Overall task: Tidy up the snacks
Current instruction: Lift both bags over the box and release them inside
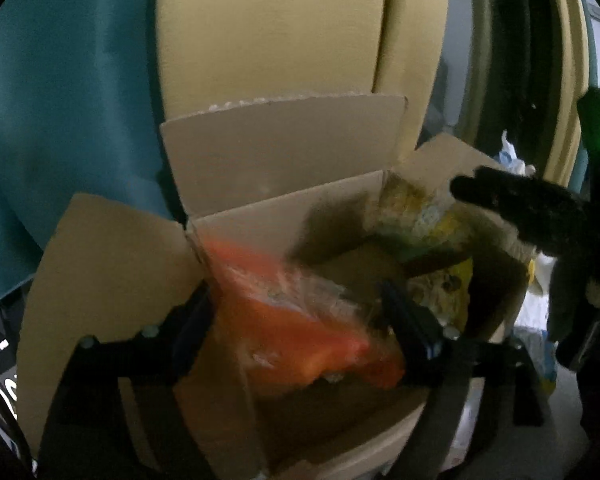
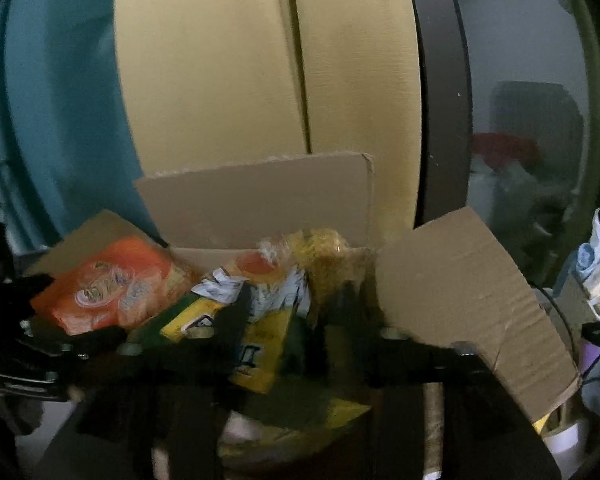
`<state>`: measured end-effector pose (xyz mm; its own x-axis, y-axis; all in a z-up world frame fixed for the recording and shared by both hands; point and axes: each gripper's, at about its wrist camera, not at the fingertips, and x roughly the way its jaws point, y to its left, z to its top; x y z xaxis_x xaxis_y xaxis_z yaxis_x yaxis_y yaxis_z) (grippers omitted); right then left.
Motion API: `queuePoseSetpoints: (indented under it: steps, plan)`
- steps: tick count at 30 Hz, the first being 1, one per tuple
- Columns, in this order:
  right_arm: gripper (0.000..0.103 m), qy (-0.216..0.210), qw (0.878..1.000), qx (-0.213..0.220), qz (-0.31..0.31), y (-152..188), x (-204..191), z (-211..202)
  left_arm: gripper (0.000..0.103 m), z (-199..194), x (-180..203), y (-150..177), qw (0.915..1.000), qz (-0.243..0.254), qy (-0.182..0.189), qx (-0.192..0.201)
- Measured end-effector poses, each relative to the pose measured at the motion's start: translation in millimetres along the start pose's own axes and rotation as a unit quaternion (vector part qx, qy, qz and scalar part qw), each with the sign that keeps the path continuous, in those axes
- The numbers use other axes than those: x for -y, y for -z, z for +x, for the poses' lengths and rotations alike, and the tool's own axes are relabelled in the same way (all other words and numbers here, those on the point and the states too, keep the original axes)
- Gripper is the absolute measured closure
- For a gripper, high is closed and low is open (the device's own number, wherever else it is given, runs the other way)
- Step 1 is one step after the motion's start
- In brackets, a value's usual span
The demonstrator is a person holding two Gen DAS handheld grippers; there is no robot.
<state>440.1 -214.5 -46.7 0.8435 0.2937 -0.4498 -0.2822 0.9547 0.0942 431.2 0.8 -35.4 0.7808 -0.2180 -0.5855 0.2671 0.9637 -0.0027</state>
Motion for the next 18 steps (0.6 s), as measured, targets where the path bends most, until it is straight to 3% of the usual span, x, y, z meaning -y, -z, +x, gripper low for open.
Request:
queuePoseSetpoints:
  steps: [18]
  plan:
    - [0.031,-0.012,1.0,0.007,-0.021,16.2,-10.1,-32.6,0.019,-54.7,7.0,10.0,0.999,-0.024,-0.002,0.038]
